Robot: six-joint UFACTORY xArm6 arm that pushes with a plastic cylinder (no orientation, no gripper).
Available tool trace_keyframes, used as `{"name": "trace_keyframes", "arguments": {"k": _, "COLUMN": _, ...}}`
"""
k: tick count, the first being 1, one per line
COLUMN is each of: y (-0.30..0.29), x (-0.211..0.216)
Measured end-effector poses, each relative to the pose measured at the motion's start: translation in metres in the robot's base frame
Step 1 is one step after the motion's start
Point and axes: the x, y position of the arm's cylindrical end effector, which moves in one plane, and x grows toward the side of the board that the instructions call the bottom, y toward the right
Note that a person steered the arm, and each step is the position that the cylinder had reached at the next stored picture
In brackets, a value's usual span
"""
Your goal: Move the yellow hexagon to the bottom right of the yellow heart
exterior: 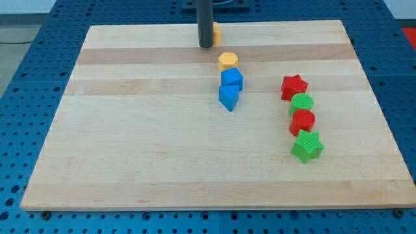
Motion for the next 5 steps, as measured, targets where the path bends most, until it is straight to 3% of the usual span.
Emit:
{"name": "trace_keyframes", "arguments": {"k": 2, "y": -0.026, "x": 0.046}}
{"name": "trace_keyframes", "arguments": {"k": 5, "y": 0.015, "x": 0.102}}
